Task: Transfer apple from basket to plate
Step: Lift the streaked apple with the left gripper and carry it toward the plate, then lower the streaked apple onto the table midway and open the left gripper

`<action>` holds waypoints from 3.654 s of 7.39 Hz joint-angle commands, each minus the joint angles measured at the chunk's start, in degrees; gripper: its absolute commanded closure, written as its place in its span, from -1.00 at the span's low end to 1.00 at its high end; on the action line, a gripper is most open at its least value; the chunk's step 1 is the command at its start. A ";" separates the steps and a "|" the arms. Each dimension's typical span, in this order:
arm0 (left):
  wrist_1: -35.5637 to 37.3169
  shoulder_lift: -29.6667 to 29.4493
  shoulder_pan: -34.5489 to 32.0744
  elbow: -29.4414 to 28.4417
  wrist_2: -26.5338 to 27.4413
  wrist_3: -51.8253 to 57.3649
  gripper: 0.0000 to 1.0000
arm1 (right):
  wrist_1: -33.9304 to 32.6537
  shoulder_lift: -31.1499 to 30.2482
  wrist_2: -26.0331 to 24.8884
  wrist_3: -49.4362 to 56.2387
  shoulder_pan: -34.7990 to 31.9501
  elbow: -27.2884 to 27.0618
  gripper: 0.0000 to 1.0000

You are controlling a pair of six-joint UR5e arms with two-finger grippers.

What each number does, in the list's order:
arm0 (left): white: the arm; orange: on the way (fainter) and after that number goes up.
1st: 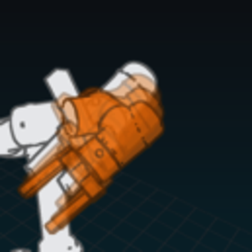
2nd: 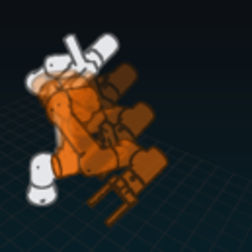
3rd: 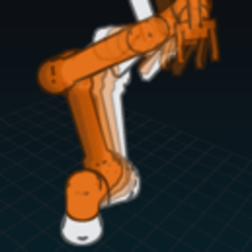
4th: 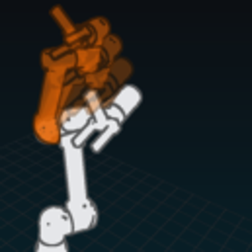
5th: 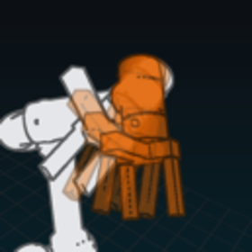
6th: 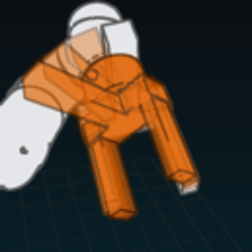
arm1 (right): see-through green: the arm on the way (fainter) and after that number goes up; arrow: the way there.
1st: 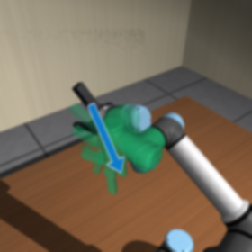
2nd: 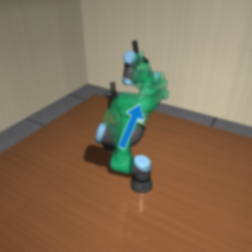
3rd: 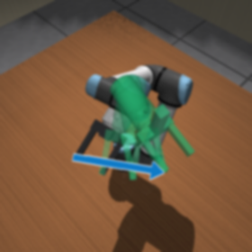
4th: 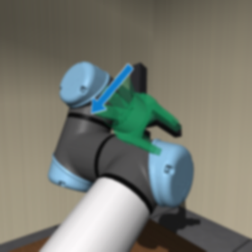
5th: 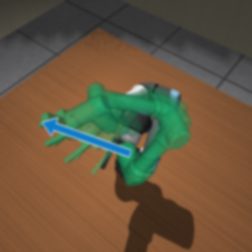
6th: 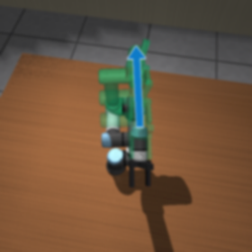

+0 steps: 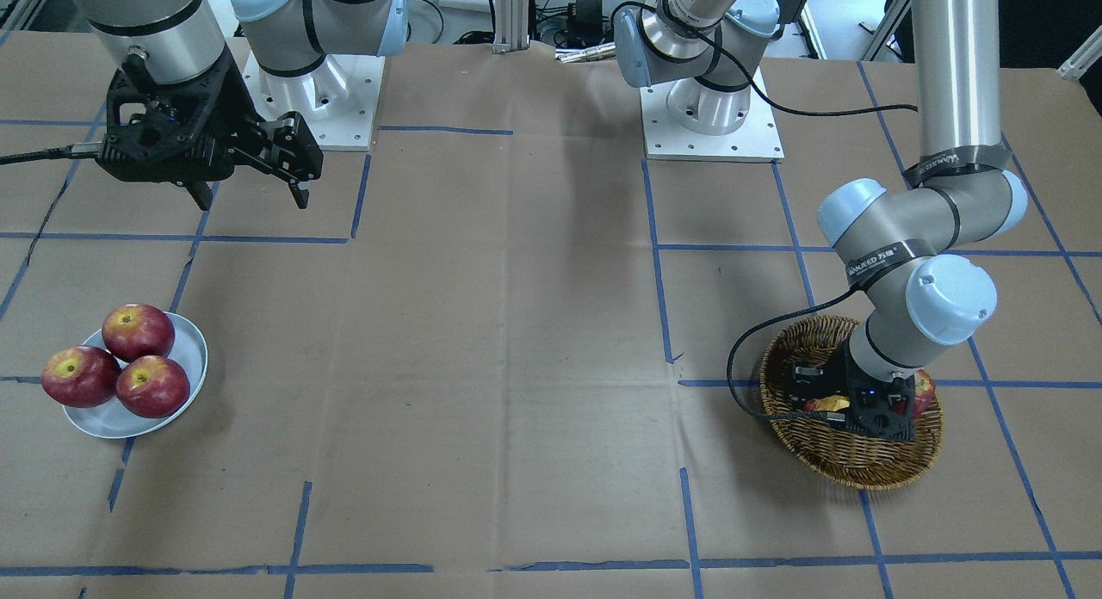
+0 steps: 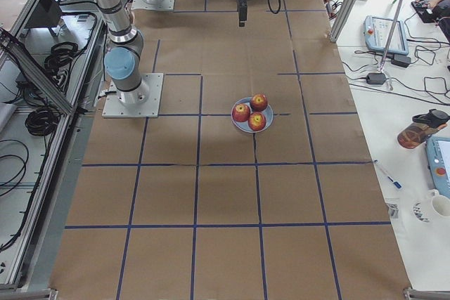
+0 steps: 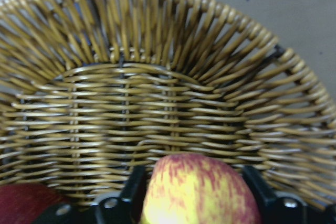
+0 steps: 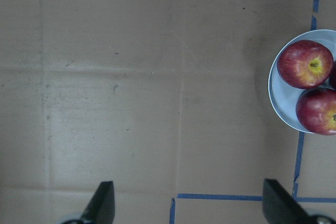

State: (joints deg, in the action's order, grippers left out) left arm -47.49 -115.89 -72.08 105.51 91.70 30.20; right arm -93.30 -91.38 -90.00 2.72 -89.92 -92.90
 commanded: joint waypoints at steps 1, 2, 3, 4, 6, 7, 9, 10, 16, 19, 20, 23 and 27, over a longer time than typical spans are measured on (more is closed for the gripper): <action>-3.46 1.80 -0.17 -0.30 0.41 -0.75 -0.08 | -0.04 -0.03 0.00 0.00 0.01 0.00 -1.00; -7.66 3.72 -0.86 -1.35 0.41 -3.80 -0.09 | -0.04 -0.03 0.00 0.00 0.01 0.00 -1.00; -10.57 5.57 -1.65 -2.06 0.06 -8.62 -0.05 | 0.05 -0.11 0.00 0.00 0.01 0.00 -1.00; -12.34 7.33 -4.36 -2.07 -0.12 -11.88 -0.03 | 0.05 -0.12 0.00 0.00 0.01 0.00 -1.00; -15.77 9.36 -13.91 -3.90 -0.03 -26.34 -0.04 | 0.05 -0.12 0.00 0.00 0.01 0.00 -1.00; -18.57 8.93 -19.36 -6.70 -0.12 -33.29 -0.04 | 0.05 -0.03 0.00 0.00 0.01 -0.09 -1.00; -19.40 6.83 -28.25 -10.14 -0.73 -45.09 -0.03 | 0.05 -0.03 -0.09 0.00 0.01 -0.09 -1.00; -16.78 3.95 -32.55 -10.50 -0.74 -51.58 -0.03 | 0.14 -0.03 -0.09 0.00 0.01 -0.09 -1.00; -7.70 -6.97 -40.41 -14.28 -1.62 -58.41 -0.05 | 0.14 -0.03 -0.09 0.00 0.01 -0.09 -1.00; -5.25 -8.47 -40.60 -14.55 -1.70 -58.32 -0.08 | 0.14 -0.03 -0.09 0.00 0.01 -0.09 -1.00; -4.72 -9.08 -40.68 -14.46 -1.53 -58.32 -0.13 | 0.14 -0.03 -0.09 0.00 0.01 -0.09 -1.00; -4.63 -9.26 -40.77 -14.37 -1.26 -58.24 -0.26 | 0.14 -0.03 -0.09 0.00 0.01 -0.09 -1.00; -4.01 -8.65 -40.68 -14.46 -1.18 -58.06 -0.97 | 0.14 -0.12 -0.09 0.00 0.01 -0.09 -1.00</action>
State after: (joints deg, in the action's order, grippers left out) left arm -51.54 -125.02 -112.80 91.08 90.46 -28.00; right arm -93.17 -91.49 -90.09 2.73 -89.91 -92.99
